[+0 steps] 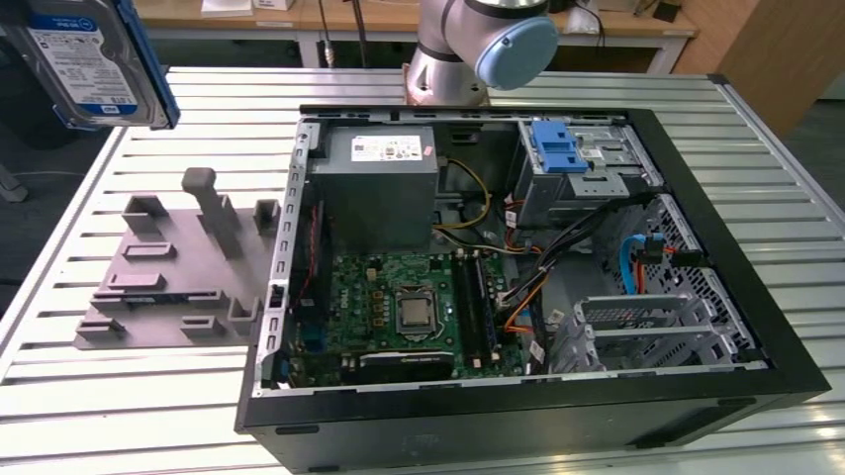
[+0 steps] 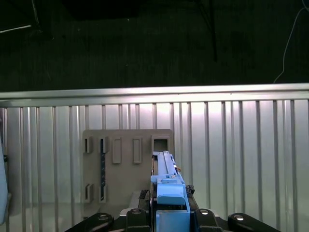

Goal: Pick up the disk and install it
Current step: 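Pick up the disk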

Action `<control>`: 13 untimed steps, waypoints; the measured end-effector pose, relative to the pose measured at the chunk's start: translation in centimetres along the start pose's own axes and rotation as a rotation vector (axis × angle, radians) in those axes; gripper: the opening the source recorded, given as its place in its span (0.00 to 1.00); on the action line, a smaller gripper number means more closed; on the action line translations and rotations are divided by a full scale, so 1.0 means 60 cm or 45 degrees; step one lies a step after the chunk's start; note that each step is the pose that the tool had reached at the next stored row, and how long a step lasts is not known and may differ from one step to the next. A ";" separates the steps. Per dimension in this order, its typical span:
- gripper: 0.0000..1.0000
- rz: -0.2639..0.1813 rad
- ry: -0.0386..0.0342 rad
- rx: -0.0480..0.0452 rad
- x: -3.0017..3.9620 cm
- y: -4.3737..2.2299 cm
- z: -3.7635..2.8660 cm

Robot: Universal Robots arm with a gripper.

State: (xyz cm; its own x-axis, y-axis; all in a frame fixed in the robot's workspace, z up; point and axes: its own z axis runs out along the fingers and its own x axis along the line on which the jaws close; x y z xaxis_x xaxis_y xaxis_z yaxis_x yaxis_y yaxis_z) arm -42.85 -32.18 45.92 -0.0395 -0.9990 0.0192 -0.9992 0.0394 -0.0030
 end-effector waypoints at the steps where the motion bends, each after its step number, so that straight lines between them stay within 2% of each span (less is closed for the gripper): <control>1: 0.36 0.000 0.0000 0.000 0.000 0.000 -0.001; 13: 0.36 0.000 0.0000 0.000 0.000 0.000 -0.013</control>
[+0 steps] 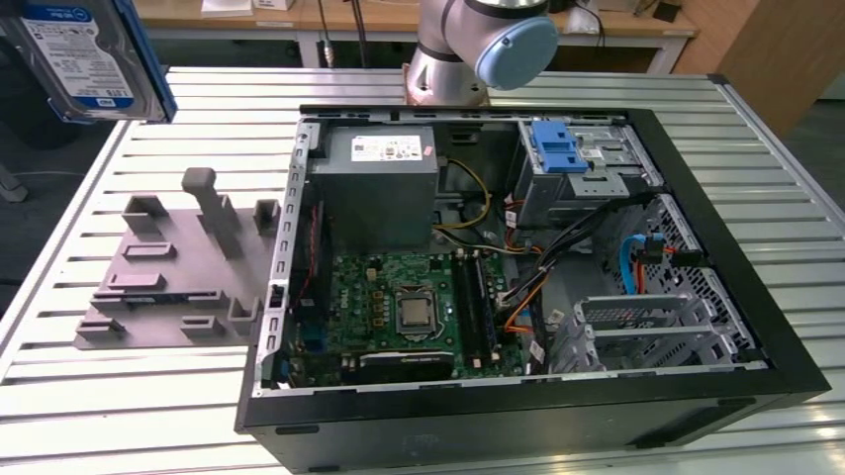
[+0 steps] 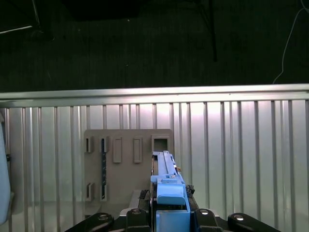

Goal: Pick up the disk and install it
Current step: 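Pick up the disk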

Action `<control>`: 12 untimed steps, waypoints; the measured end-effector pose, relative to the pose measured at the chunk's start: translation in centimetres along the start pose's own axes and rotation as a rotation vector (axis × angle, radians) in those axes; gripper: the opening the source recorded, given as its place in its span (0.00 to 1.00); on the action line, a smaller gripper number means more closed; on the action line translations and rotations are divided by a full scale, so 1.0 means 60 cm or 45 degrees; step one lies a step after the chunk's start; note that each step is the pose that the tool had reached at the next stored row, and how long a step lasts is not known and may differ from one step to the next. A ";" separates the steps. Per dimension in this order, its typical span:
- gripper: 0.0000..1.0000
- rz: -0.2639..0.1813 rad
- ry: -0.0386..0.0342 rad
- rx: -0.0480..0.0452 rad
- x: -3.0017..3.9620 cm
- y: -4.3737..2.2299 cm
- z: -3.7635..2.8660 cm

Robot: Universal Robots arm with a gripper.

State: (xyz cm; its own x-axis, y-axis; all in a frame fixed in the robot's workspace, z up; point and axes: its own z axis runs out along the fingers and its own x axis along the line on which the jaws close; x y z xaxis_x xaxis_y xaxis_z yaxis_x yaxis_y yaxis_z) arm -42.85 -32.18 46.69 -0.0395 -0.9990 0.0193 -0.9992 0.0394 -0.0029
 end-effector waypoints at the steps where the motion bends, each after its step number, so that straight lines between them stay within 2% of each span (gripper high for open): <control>1: 0.36 0.000 0.0000 0.000 0.000 0.000 -0.001; 12: 0.36 0.000 -0.0001 0.000 0.000 0.000 -0.010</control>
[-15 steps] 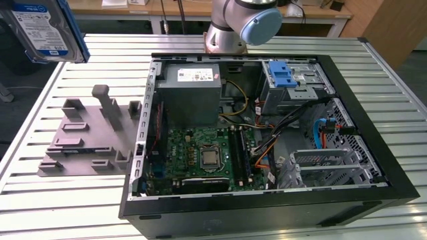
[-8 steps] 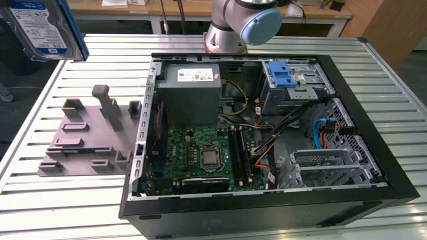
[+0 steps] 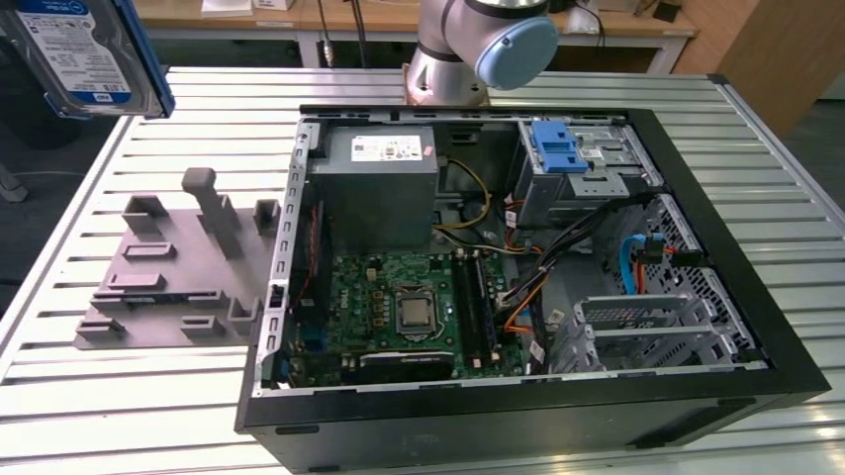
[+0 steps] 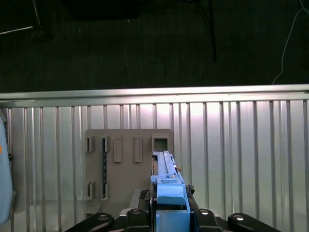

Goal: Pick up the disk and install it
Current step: 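Pick up the disk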

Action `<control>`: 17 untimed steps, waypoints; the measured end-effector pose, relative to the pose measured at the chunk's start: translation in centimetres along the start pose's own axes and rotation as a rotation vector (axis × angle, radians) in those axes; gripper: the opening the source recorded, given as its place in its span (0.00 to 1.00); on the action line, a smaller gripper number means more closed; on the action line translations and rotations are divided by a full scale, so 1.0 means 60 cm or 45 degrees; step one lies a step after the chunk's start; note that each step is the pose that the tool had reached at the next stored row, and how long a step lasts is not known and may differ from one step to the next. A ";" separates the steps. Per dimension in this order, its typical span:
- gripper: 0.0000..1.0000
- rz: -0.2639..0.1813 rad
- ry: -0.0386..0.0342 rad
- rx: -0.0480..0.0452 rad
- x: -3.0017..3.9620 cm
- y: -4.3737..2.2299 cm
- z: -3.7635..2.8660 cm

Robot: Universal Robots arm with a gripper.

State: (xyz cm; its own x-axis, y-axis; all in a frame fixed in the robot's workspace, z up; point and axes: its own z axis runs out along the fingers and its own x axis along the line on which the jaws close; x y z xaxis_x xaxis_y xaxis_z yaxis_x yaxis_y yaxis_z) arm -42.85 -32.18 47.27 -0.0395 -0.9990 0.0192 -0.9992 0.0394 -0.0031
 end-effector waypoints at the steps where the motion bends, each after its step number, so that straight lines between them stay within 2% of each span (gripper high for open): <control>1: 0.36 0.000 -0.0001 0.000 0.000 0.000 0.000; 5: 0.36 0.000 0.0001 0.000 0.000 -0.001 0.000; 17: 0.36 0.000 0.0000 0.000 -0.001 -0.014 0.000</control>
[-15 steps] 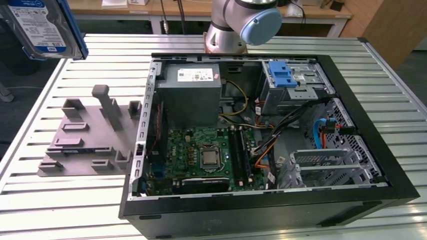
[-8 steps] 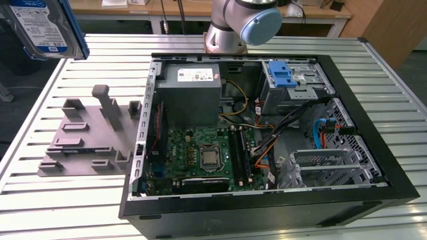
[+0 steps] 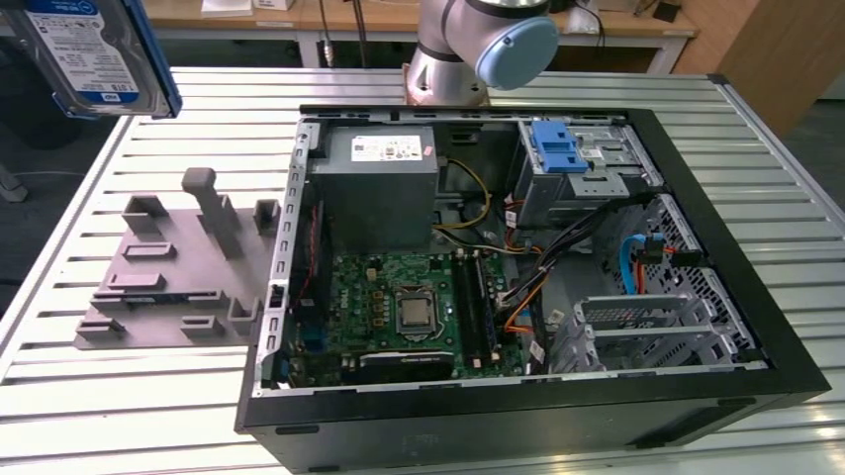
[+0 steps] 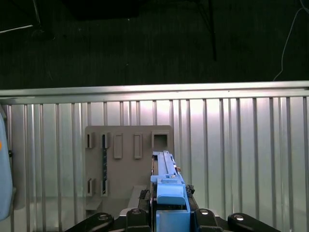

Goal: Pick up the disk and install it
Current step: 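Pick up the disk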

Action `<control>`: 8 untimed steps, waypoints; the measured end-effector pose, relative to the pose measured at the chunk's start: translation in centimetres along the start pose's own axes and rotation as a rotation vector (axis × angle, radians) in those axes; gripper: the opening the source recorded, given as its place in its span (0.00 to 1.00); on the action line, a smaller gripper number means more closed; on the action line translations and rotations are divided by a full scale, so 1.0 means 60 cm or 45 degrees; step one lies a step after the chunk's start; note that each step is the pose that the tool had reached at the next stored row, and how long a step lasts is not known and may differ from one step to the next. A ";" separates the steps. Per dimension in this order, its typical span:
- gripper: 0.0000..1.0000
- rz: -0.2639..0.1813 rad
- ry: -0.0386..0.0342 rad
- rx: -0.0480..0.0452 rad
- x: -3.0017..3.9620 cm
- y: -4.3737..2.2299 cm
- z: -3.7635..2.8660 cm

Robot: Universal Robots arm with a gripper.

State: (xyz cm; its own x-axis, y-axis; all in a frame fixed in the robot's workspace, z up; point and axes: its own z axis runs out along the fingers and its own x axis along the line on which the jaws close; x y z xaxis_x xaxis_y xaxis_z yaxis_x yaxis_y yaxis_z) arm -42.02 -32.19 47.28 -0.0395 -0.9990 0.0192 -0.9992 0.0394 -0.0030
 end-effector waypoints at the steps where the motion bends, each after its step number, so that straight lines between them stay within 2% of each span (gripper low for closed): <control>1: 0.36 0.000 0.0000 0.000 0.000 -0.001 0.000; 8: 0.36 0.000 0.0000 0.000 0.000 -0.007 0.000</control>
State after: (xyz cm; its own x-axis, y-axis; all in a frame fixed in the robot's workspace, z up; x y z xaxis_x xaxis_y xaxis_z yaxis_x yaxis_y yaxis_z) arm -41.59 -32.19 47.28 -0.0395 -0.9990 0.0193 -0.9992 0.0394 -0.0030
